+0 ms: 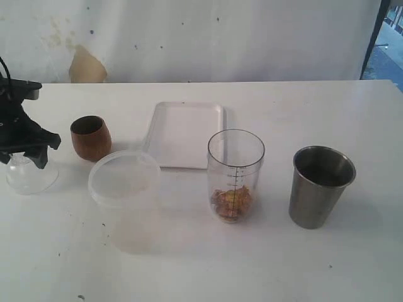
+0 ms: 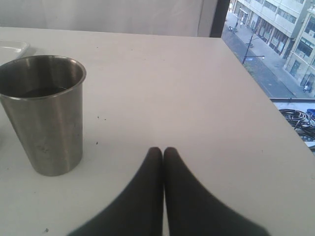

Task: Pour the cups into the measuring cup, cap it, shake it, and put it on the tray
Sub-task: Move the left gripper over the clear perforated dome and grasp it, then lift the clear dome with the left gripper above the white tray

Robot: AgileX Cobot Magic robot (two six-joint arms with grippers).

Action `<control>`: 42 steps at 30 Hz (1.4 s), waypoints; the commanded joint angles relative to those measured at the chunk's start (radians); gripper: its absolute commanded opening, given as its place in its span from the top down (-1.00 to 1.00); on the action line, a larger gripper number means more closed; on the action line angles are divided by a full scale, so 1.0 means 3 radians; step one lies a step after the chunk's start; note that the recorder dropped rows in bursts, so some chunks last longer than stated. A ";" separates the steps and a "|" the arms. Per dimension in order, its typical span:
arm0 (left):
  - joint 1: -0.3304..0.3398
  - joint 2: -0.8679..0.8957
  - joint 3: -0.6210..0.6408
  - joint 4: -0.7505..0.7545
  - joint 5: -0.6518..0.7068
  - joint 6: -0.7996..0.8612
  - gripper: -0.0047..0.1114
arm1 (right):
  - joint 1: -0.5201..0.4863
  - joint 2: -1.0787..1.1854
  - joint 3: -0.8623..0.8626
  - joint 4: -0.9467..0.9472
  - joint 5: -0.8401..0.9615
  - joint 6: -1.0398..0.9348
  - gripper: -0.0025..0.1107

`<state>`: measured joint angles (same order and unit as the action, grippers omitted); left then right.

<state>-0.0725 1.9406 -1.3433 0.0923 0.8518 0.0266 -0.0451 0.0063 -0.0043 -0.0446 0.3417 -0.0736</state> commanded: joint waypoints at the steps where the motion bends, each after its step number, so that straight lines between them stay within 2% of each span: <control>1: 0.0007 -0.0014 -0.0121 -0.0041 0.0029 -0.0034 -0.19 | 0.0019 -0.0021 0.0014 -0.0010 -0.0020 -0.0004 0.96; 6: 0.0073 0.0000 -0.0205 -0.0126 0.0095 -0.0187 -0.19 | 0.0019 -0.0021 0.0014 -0.0010 -0.0020 -0.0004 0.96; 12: 0.0197 0.0084 -0.0205 -0.0308 0.0194 -0.0089 -0.19 | 0.0019 -0.0021 0.0014 -0.0010 -0.0020 -0.0004 0.96; 21: 0.0203 0.0084 -0.0213 -0.0542 0.0175 0.0113 -0.19 | 0.0019 -0.0021 0.0014 -0.0010 -0.0020 -0.0004 0.96; 28: 0.0203 0.0084 -0.0213 -0.0530 0.0128 0.0135 -0.18 | 0.0019 -0.0021 0.0014 -0.0010 -0.0020 -0.0004 0.96; 30: 0.0203 0.0084 -0.0213 -0.0530 0.0128 0.0135 -0.11 | 0.0019 -0.0021 0.0014 -0.0010 -0.0020 -0.0004 0.96; 33: 0.0203 0.0084 -0.0213 -0.0463 0.0128 0.0135 0.15 | 0.0019 -0.0021 0.0014 -0.0010 -0.0020 -0.0004 0.96; 38: 0.0203 0.0084 -0.0213 -0.0431 0.0279 0.0572 0.91 | 0.0019 -0.0021 0.0014 -0.0010 -0.0020 -0.0004 0.96; 42: 0.0203 0.0084 -0.0213 -0.0388 0.0318 0.0600 0.92 | 0.0019 -0.0021 0.0014 -0.0010 -0.0020 -0.0004 0.96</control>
<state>-0.0129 1.9688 -1.4046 -0.0451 0.9207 0.1858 -0.0451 0.0063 -0.0043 -0.0446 0.3417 -0.0736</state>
